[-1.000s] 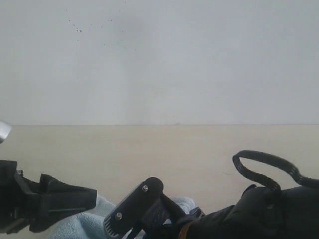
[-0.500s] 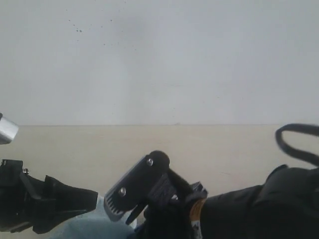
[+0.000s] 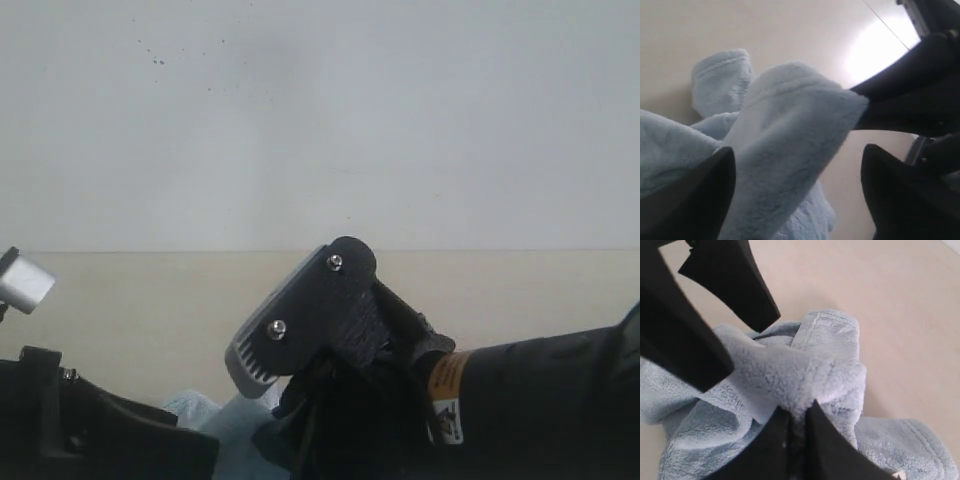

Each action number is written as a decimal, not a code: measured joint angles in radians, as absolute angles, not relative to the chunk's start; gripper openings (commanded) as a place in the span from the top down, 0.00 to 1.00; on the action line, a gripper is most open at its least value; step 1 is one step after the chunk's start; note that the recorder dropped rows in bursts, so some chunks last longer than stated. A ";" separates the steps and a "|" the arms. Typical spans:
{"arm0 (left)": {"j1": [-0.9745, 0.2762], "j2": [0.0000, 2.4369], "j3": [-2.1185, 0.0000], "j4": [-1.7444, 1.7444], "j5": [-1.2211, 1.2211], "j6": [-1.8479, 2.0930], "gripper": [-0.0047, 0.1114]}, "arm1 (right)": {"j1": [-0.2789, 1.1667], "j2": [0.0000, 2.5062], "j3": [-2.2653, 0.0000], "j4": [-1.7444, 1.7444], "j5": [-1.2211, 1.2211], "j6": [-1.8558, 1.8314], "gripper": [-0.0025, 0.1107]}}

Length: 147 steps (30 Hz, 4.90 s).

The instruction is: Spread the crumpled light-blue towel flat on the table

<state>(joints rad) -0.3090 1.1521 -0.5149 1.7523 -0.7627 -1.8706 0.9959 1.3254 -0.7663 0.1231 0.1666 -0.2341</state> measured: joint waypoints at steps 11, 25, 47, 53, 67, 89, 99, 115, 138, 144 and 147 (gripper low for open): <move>-0.309 1.152 -0.515 1.752 -0.849 -1.837 0.43 | 1.000 1.324 -0.840 0.123 0.206 -0.238 0.94; -0.311 1.152 -0.515 1.778 -0.778 -1.796 0.56 | 1.081 1.321 -0.844 0.115 0.239 -0.266 0.94; -0.313 1.070 -0.515 1.753 -0.678 -1.796 0.92 | 1.088 1.289 -0.845 -0.144 0.486 -0.116 0.55; -0.313 1.024 -0.515 1.753 -0.664 -1.819 0.92 | 1.088 1.292 -0.845 -0.190 0.530 -0.068 0.55; -0.313 1.001 -0.515 1.753 -0.664 -1.837 0.92 | 1.088 1.470 -0.845 -0.314 0.610 0.017 0.55; -0.313 1.001 -0.515 1.753 -0.664 -1.837 0.92 | 1.065 1.581 -0.847 -0.783 0.620 0.379 0.71; -0.313 1.001 -0.515 1.753 -0.664 -1.837 0.92 | 1.047 1.581 -0.847 -0.810 0.620 0.383 0.98; -0.313 0.998 -0.468 1.753 -0.673 -1.838 0.35 | 1.047 1.225 -0.847 -0.716 0.760 0.272 0.98; -0.313 1.094 -0.390 1.753 -0.652 -1.826 0.38 | 1.047 1.203 -0.847 -0.534 0.848 0.088 0.98; -0.323 1.216 -0.390 1.657 -0.678 -1.709 0.38 | 1.047 1.203 -0.847 -0.523 0.827 0.086 0.98; -0.363 1.252 -0.414 1.626 -0.680 -1.691 0.38 | 1.047 1.203 -0.847 -0.523 0.827 0.086 0.98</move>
